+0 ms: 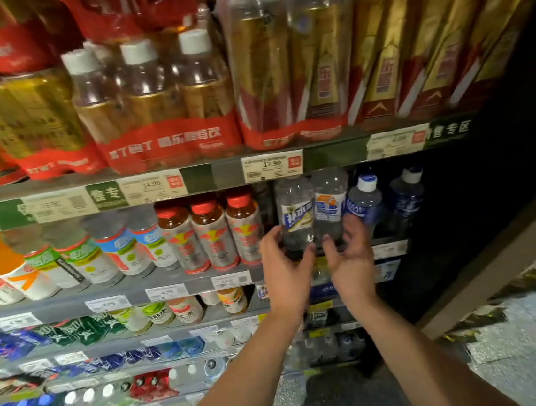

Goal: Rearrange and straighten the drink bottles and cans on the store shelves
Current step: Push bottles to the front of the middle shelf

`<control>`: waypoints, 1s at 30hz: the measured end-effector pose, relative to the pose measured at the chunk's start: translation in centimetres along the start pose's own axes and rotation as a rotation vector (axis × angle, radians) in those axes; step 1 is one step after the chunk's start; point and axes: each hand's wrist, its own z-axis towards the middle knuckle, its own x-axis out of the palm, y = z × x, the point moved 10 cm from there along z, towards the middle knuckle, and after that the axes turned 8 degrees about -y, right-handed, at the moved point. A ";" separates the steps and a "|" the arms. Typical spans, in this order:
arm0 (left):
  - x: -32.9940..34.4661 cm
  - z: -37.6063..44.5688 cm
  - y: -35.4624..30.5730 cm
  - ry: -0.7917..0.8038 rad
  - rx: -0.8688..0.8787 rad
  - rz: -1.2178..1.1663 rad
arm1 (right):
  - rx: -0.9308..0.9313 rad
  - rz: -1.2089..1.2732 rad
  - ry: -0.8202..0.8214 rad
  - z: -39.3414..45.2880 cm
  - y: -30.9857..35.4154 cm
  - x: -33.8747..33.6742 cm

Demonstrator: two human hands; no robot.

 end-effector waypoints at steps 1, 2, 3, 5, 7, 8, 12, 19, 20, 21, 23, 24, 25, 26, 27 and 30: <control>0.9 0.4 0.1 -0.027 -0.024 0.006 | -0.001 -0.016 0.027 0.2 -0.3 0.1; 1.7 0.7 0.0 -0.054 -0.045 0.017 | -0.004 -0.031 0.057 0.4 -0.5 0.1; 2.4 1.1 0.1 -0.082 -0.064 0.034 | -0.008 -0.028 0.085 0.5 -0.4 0.0; 3.4 1.5 -0.2 -0.140 -0.083 0.067 | -0.032 -0.024 0.121 0.7 -0.5 -0.3; 3.5 1.7 -0.7 -0.218 -0.065 0.114 | -0.053 -0.036 0.146 0.7 -0.7 -0.7; 3.4 1.7 -0.8 -0.260 -0.058 0.134 | -0.059 -0.042 0.158 0.7 -0.8 -0.8; 2.8 1.6 -0.7 -0.373 -0.060 0.184 | -0.068 -0.071 0.201 0.6 -0.9 -0.9; 0.9 0.4 -1.0 -0.455 0.002 0.263 | -0.106 -0.086 0.208 0.8 -1.0 -0.9; 0.7 0.2 -1.3 -0.465 0.021 0.279 | -0.105 -0.080 0.210 0.8 -1.0 -1.0; 0.6 0.0 -1.7 -0.484 0.041 0.304 | -0.105 -0.070 0.212 0.8 -1.0 -1.0; 0.3 -0.3 -2.5 -0.532 0.054 0.329 | -0.123 -0.052 0.193 0.9 -0.8 -1.5; 0.3 -0.3 -2.5 -0.549 0.040 0.328 | -0.132 -0.040 0.169 1.1 -0.7 -1.9; 0.2 -0.3 -2.5 -0.560 0.019 0.330 | -0.129 -0.026 0.142 1.3 -0.8 -2.5; 0.1 -0.4 -2.5 -0.576 0.004 0.330 | -0.118 -0.006 0.115 1.4 -0.9 -3.2; 0.0 -0.6 -2.6 -0.597 -0.002 0.321 | -0.111 0.016 0.090 1.7 -0.9 -3.9; 0.9 -1.9 -4.3 -0.613 0.063 0.243 | -0.137 0.053 0.021 2.6 -0.8 -6.0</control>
